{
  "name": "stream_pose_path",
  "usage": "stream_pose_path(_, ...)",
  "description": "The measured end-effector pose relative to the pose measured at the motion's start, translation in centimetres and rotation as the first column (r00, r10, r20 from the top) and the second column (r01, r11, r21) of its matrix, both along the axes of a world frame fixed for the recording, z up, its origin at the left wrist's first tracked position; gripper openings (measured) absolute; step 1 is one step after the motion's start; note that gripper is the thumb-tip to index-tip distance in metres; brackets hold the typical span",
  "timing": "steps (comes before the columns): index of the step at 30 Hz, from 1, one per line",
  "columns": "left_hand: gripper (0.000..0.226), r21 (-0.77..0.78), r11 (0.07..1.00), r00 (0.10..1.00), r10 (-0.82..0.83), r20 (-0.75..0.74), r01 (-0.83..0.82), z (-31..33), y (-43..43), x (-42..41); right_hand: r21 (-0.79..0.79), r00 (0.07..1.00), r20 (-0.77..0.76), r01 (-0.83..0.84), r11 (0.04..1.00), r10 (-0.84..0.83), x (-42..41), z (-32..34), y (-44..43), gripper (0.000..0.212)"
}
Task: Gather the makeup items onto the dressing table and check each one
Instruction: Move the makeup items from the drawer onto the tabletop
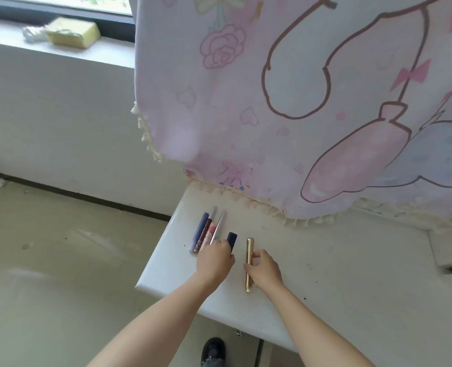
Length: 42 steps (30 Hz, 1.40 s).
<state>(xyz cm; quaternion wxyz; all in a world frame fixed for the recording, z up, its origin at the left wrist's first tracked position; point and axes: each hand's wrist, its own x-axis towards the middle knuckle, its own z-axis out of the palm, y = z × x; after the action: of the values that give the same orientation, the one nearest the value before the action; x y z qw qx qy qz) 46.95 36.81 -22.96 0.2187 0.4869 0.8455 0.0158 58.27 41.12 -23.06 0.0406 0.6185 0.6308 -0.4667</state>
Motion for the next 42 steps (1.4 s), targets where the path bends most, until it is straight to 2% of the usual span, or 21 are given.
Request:
stream_pose_path(9, 0.020, -0.070, 0.997, 0.999, -0.046, -0.009, 0.045, -0.9, 2.5, -1.7, 0.021, 0.997, 0.065, 0.045, 0.999, -0.046, -1.5, -0.6, 1.4, 0.036)
stream_pose_path(14, 0.020, -0.051, 0.997, 0.998, -0.061, -0.004, 0.061, -1.2, 2.5, -2.2, 0.041, 0.996, 0.080, 0.026, 0.999, -0.029, -2.8, -1.1, 1.5, 0.034)
stream_pose_path(18, 0.022, 0.000, 0.999, 0.999, -0.033, 0.016, 0.033, -1.0, 2.0, -2.2, 0.060, 0.997, 0.077, 0.010, 0.998, -0.015, -3.8, -1.2, 1.6, 0.034)
stream_pose_path(22, 0.025, 0.076, 0.997, 1.000, -0.008, 0.010, 0.008, -0.6, 0.9, -2.4, 0.023, 0.999, -0.017, 0.052, 0.998, -0.052, -4.3, -1.4, 1.6, 0.041)
stream_pose_path(25, 0.022, 0.128, 0.991, 0.999, -0.021, -0.038, 0.026, -0.7, -0.7, -2.3, 0.028, 0.997, -0.041, 0.065, 0.997, -0.064, -3.5, -1.3, 1.5, 0.041)
stream_pose_path(27, 0.013, 0.221, 0.974, 0.996, -0.030, -0.090, 0.050, -0.5, -1.8, -2.3, 0.040, 0.995, -0.051, 0.086, 0.996, -0.084, -2.3, -1.2, 1.3, 0.039)
stream_pose_path(30, 0.020, 0.324, 0.938, 0.983, -0.068, -0.171, 0.121, -1.2, -2.8, -2.3, 0.069, 0.994, -0.042, 0.105, 0.992, -0.103, -0.1, -1.0, 1.0, 0.038)
stream_pose_path(32, 0.008, 0.382, 0.917, 0.983, -0.050, -0.177, 0.116, -1.7, -3.3, -2.2, 0.090, 0.992, -0.034, 0.122, 0.989, -0.119, 1.4, -0.9, 0.7, 0.037)
stream_pose_path(35, 0.005, 0.377, 0.917, 0.981, -0.067, -0.183, 0.134, -1.6, -3.8, -1.4, 0.105, 0.992, 0.001, 0.128, 0.986, -0.129, 3.2, -0.6, 0.1, 0.037)
stream_pose_path(38, 0.027, 0.340, 0.934, 0.982, -0.048, -0.185, 0.110, -1.3, -4.2, -0.5, 0.116, 0.991, 0.019, 0.130, 0.985, -0.133, 4.7, -0.5, -1.0, 0.038)
stream_pose_path(42, 0.034, 0.334, 0.941, 0.987, -0.004, -0.161, 0.058, -1.3, -4.4, -0.2, 0.136, 0.989, 0.021, 0.143, 0.980, -0.147, 6.9, -0.5, -2.2, 0.038)
